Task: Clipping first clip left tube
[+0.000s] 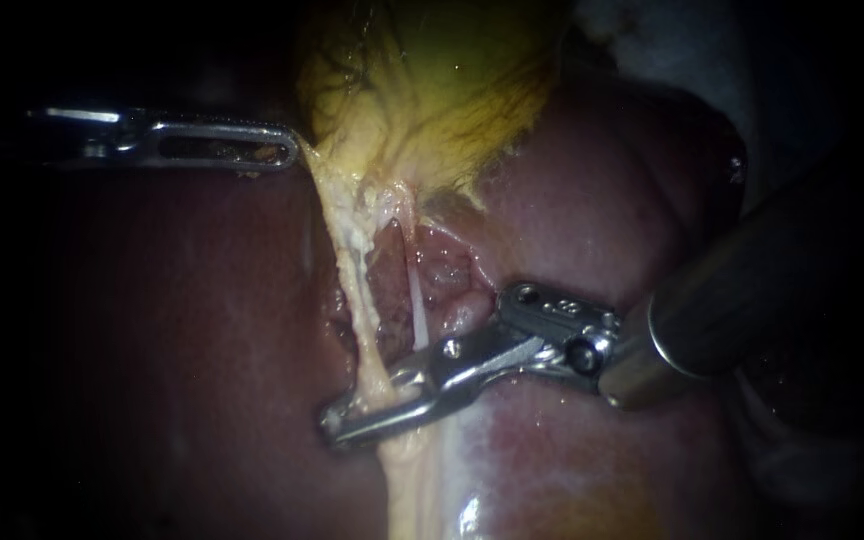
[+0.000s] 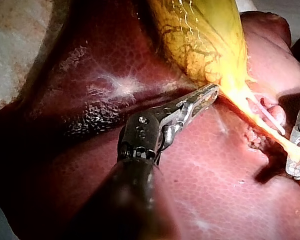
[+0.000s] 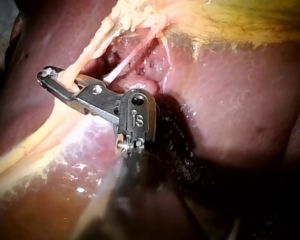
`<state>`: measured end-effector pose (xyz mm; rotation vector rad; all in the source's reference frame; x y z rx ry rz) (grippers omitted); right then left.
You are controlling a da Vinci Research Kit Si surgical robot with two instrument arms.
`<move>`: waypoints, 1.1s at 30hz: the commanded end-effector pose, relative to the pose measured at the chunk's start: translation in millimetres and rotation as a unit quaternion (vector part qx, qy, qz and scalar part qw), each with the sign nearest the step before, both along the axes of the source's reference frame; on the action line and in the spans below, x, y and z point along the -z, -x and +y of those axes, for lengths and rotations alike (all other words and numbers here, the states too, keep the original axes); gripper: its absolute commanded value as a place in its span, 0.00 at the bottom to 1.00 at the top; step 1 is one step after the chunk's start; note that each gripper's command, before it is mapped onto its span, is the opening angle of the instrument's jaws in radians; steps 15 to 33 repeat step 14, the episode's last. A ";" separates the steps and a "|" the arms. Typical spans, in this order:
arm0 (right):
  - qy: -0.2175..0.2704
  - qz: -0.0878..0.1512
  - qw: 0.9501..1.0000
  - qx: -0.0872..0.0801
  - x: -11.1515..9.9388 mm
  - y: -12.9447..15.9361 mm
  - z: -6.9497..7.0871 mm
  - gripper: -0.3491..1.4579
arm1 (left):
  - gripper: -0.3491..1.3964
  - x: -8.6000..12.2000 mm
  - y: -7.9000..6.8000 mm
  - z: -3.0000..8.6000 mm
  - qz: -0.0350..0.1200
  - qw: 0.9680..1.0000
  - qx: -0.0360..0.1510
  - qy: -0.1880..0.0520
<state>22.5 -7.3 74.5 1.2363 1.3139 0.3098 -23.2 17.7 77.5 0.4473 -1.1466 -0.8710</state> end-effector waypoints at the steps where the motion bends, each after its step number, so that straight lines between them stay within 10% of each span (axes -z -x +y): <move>1: 0.002 -0.003 1.000 0.001 -0.1 -0.1 0.2 0.00 | 0.00 0.0 0.0 0.0 0.000 1.000 0.000 0.000; 33: 0.007 -0.010 1.000 0.006 -0.4 0.0 0.1 0.00 | 0.00 0.0 0.0 0.0 0.000 1.000 0.000 0.000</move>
